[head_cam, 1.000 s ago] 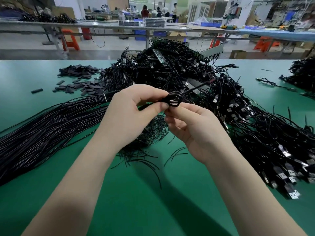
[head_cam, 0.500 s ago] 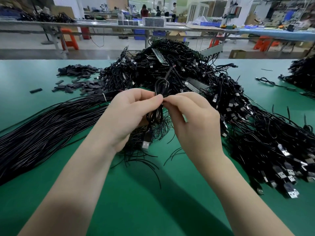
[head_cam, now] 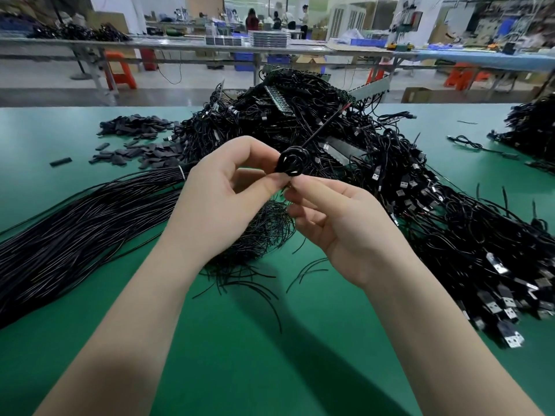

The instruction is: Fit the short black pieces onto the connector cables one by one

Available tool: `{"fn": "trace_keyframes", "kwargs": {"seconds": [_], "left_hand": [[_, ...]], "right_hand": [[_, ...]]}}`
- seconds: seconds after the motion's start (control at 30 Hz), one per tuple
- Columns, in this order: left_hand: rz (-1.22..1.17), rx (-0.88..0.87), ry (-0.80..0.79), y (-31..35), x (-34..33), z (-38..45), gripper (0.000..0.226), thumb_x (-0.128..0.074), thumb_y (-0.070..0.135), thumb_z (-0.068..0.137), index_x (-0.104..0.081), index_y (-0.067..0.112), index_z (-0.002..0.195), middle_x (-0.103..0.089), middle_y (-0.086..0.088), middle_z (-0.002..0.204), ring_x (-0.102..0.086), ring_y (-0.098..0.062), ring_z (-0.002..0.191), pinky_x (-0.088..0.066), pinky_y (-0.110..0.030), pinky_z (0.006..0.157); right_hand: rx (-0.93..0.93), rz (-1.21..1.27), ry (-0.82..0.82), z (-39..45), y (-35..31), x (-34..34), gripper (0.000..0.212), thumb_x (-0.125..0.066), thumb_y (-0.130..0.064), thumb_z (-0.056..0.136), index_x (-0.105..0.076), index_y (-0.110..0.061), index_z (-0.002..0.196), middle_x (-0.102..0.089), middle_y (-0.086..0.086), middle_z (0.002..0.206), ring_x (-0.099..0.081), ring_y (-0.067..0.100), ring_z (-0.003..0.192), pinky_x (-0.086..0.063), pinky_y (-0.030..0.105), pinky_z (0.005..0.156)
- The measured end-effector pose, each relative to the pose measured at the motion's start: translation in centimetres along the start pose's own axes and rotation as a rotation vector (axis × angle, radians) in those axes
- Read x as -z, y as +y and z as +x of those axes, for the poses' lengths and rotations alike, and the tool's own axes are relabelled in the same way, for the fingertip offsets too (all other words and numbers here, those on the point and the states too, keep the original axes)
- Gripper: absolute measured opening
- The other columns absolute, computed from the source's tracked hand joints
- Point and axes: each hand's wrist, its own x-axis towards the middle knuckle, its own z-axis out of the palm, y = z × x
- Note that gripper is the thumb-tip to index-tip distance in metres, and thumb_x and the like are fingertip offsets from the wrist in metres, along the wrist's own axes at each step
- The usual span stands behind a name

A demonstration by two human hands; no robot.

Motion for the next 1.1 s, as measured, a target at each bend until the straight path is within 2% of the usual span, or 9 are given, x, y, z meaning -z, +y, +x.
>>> {"fn": "trace_keyframes", "kwargs": {"seconds": [0.23,0.47,0.53,0.63,0.7,0.77,0.83,0.9,1.1], "left_hand": [[-0.039,-0.046,-0.086,0.0,0.6,0.2,0.022,-0.069,0.009,0.089,-0.065,0.031,0.089,-0.071,0.016,0.09,-0.07,-0.005,0.091,-0.052,-0.016,0.08],[-0.022,-0.038,-0.108,0.4,0.8,0.0,0.019,-0.071,0.014,0.087,-0.066,0.031,0.091,-0.072,0.01,0.093,-0.07,-0.008,0.094,-0.054,-0.021,0.082],[-0.044,-0.002,-0.044,0.3,0.3,-0.1,0.016,-0.072,0.017,0.086,-0.066,0.027,0.097,-0.072,0.009,0.091,-0.07,-0.005,0.085,-0.054,-0.018,0.075],[-0.149,0.194,0.123,0.2,-0.9,-0.3,0.023,-0.074,0.034,0.077,-0.066,0.03,0.098,-0.074,0.008,0.078,-0.067,-0.003,0.07,-0.051,-0.022,0.065],[-0.189,0.281,0.164,0.1,-1.4,-0.3,0.017,-0.074,0.036,0.076,-0.071,0.027,0.091,-0.073,0.009,0.07,-0.065,-0.001,0.063,-0.046,-0.018,0.063],[-0.159,0.283,0.157,0.1,-1.5,-0.3,0.009,-0.072,0.035,0.082,-0.076,0.026,0.084,-0.072,0.011,0.065,-0.067,-0.006,0.062,-0.052,-0.02,0.065],[-0.164,0.27,0.111,0.3,-1.4,-0.2,0.018,-0.067,0.042,0.085,-0.078,0.029,0.082,-0.071,0.009,0.069,-0.067,-0.012,0.066,-0.054,-0.027,0.067],[-0.208,0.237,0.046,0.7,-1.2,-0.2,0.02,-0.069,0.048,0.082,-0.079,0.031,0.08,-0.068,0.011,0.066,-0.06,-0.003,0.061,-0.046,-0.018,0.06],[-0.42,0.337,-0.046,1.3,-0.7,-0.2,0.017,-0.071,0.035,0.07,-0.079,0.023,0.08,-0.073,0.006,0.072,-0.065,-0.002,0.063,-0.051,-0.015,0.06]], "right_hand": [[-0.089,0.126,-0.074,-0.1,0.0,-0.2,0.029,-0.065,-0.016,0.089,-0.073,-0.017,0.061,-0.066,-0.001,0.066,-0.059,0.006,0.054,-0.048,0.014,0.049],[-0.032,0.211,-0.041,-0.3,0.1,-0.4,0.011,-0.067,-0.005,0.083,-0.071,-0.009,0.073,-0.065,0.002,0.065,-0.059,0.008,0.055,-0.051,0.015,0.053],[0.161,0.082,0.016,-0.2,0.6,-0.5,0.009,-0.067,-0.004,0.085,-0.07,-0.009,0.079,-0.064,-0.001,0.066,-0.057,0.008,0.06,-0.05,0.017,0.057],[0.766,-0.562,0.256,0.1,1.6,-0.2,0.008,-0.068,-0.004,0.087,-0.071,-0.008,0.082,-0.066,-0.003,0.071,-0.059,0.009,0.066,-0.047,0.021,0.064],[1.146,-0.963,0.347,0.3,2.1,0.1,0.006,-0.066,0.002,0.088,-0.071,0.0,0.086,-0.068,0.006,0.078,-0.062,0.021,0.073,-0.049,0.03,0.07],[1.306,-1.113,0.355,0.5,2.3,0.4,0.007,-0.065,0.007,0.086,-0.072,0.004,0.088,-0.068,0.013,0.082,-0.063,0.032,0.076,-0.05,0.035,0.075],[1.323,-1.132,0.338,0.7,2.1,0.6,0.008,-0.066,0.007,0.085,-0.073,0.004,0.089,-0.068,0.014,0.083,-0.063,0.033,0.077,-0.05,0.035,0.075],[1.301,-1.109,0.316,0.8,1.9,0.7,0.009,-0.066,0.004,0.086,-0.074,0.002,0.09,-0.068,0.013,0.083,-0.064,0.032,0.076,-0.051,0.036,0.072],[1.098,-0.869,0.114,0.6,0.3,1.2,0.007,-0.071,-0.008,0.085,-0.076,-0.009,0.091,-0.07,0.001,0.084,-0.065,0.015,0.08,-0.052,0.027,0.073]]}}
